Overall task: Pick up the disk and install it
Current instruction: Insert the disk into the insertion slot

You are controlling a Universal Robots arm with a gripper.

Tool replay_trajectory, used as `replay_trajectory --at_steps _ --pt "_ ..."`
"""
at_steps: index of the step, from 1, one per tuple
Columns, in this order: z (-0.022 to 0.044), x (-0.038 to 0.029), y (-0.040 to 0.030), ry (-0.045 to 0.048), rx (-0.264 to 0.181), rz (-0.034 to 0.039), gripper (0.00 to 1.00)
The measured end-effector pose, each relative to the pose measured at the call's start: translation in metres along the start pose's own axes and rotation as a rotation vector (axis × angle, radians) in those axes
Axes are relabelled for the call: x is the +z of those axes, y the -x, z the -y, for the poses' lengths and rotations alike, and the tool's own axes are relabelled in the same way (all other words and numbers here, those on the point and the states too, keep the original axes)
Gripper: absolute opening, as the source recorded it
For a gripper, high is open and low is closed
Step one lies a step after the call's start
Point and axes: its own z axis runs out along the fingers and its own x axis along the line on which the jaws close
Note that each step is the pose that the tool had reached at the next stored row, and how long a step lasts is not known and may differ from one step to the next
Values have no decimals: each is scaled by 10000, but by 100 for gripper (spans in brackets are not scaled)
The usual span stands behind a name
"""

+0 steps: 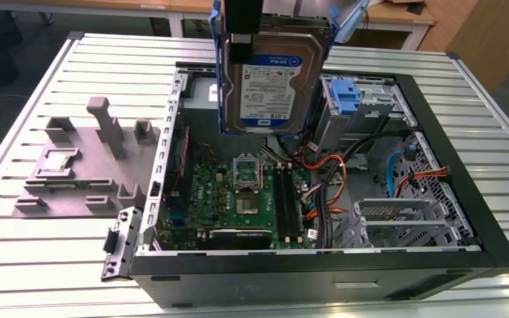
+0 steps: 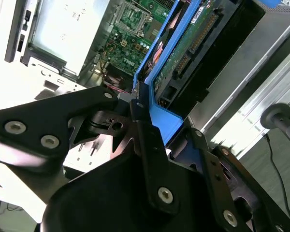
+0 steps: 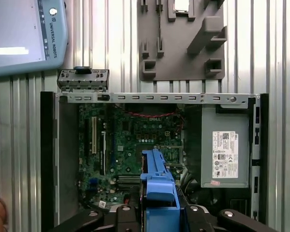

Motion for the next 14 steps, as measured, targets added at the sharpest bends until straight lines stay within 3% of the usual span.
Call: replay_trajectory --at_steps 4,8,14 --pt "5 2 -73 -1 0 -11 37" --pt "28 5 -97 -1 0 -35 37" --pt "195 11 -94 -1 0 -37 37"
